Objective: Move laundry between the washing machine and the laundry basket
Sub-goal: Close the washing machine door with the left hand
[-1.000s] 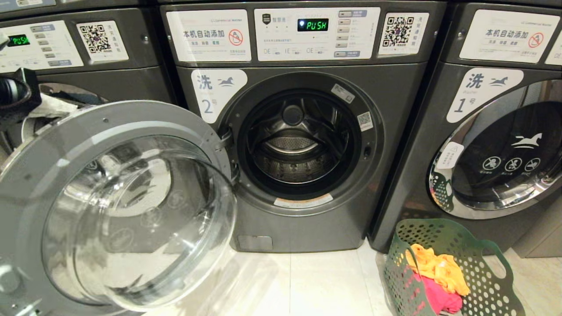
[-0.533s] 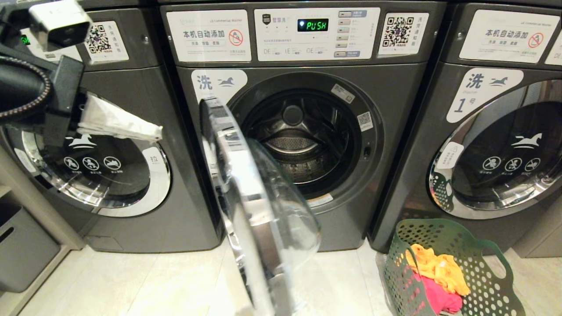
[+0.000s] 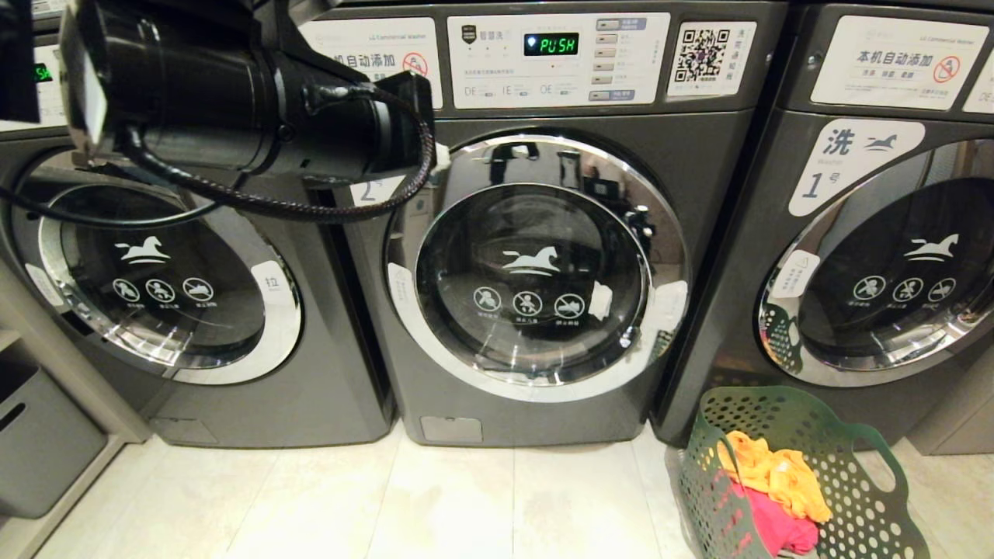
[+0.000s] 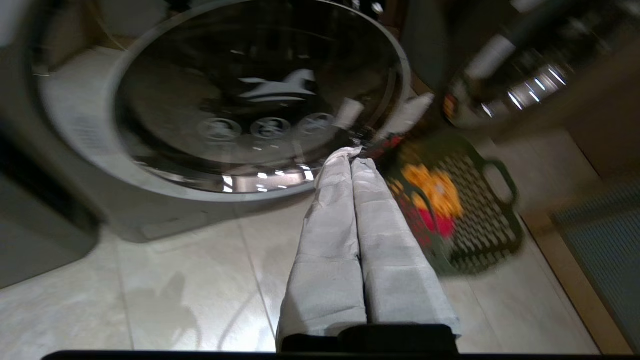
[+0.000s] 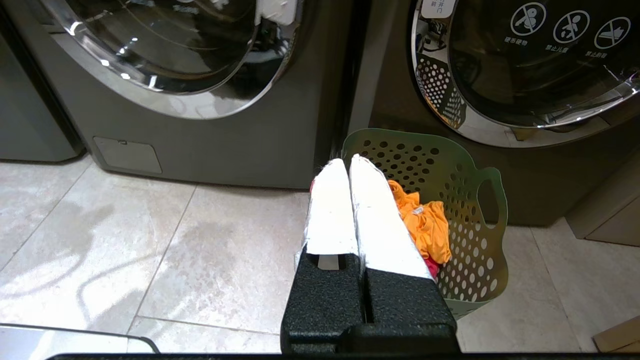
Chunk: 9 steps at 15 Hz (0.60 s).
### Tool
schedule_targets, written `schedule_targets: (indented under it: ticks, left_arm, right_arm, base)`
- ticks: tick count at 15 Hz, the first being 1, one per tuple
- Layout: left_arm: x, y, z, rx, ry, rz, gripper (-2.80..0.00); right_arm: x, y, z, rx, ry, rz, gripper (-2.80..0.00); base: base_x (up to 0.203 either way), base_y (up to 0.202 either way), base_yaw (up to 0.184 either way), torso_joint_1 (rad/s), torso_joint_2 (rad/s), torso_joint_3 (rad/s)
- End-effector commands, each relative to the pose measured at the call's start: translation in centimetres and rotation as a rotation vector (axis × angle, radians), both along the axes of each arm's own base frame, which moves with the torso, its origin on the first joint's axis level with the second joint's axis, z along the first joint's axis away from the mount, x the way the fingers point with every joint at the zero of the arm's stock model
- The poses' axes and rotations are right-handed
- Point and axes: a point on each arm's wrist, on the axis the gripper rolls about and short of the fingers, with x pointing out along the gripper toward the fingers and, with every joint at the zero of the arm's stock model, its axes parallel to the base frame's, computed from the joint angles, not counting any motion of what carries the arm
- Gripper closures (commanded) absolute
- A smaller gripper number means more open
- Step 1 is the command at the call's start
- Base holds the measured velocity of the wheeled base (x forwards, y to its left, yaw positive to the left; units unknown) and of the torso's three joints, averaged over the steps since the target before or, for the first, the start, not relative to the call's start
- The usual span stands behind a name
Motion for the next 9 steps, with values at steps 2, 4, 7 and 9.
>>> schedule_targets:
  ticks: [2,4,7,9]
  left_arm:
    - [3.5,4.7,-0.8,-0.014,-0.037,0.319,0.0]
    - [3.7,7.6,-0.5,-0.022,-0.052,0.423,0.0]
    - [2.8,9.2,-0.8,-0.016,-0.042,0.463,0.0]
    - [1.4,9.7,-0.6,-0.02,-0.047,0.459,0.0]
  right_arm:
    - [0.0,0.0,0.0,-0.001,0.001,0.002,0.0]
    - [-0.4,0.0,1.4,-0.006,-0.038,0.005,0.0]
    - [-1.5,0.0,4.3,-0.013,-0.044,0.01,0.0]
    - [-0.5,0.1,6.9,-0.003,0.024,0.031,0.0]
  base:
    - [0.0,0.0,0.0,0.0,0.0,0.0]
    - [0.0,0.0,0.0,0.0,0.0,0.0]
    - [0.0,0.0,0.0,0.0,0.0,0.0]
    - [0.0,0.0,0.0,0.0,0.0,0.0]
